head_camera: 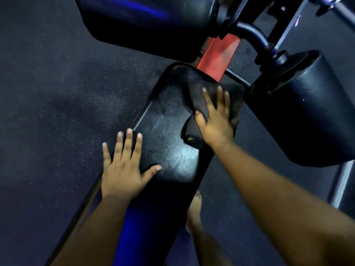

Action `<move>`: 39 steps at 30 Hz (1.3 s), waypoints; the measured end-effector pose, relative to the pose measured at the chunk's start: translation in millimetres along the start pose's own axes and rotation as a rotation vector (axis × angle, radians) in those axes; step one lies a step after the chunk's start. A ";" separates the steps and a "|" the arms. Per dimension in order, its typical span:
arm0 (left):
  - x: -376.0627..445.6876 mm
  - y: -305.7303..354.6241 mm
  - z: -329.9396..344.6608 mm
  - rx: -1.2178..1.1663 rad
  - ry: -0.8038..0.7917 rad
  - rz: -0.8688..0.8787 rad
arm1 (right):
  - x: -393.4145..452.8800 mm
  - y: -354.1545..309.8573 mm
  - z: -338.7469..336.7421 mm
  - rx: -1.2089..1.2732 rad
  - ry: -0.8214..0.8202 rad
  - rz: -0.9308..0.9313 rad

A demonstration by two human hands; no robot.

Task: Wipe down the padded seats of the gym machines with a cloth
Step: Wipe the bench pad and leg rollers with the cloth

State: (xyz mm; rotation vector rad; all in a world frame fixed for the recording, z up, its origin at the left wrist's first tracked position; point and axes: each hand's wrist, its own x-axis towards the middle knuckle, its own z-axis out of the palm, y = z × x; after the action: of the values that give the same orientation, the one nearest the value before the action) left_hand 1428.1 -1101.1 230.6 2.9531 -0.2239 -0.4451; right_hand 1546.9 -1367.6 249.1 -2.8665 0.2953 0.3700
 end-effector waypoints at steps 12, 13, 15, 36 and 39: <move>0.1 0.3 -0.8 0.006 -0.004 -0.004 | 2.3 -13.3 0.0 -0.060 0.006 0.040; 0.1 0.4 -1.3 -0.004 -0.012 -0.003 | -29.7 -18.8 8.1 -0.084 -0.003 0.030; -0.8 0.1 -2.8 -0.006 -0.011 0.000 | -111.6 -26.5 30.6 -0.139 -0.053 -0.137; -16.2 -1.3 5.5 -0.059 0.099 -0.070 | 64.4 -88.2 5.7 -0.164 0.009 -0.169; -26.6 -4.4 5.6 -0.093 0.145 -0.070 | -3.1 -115.7 35.9 -0.205 0.010 -0.381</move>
State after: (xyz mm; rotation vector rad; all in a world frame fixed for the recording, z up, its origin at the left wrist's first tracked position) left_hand 1401.8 -1093.0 232.0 2.8923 -0.0808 -0.2409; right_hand 1562.2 -1247.8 239.9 -3.0310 -0.3031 0.3262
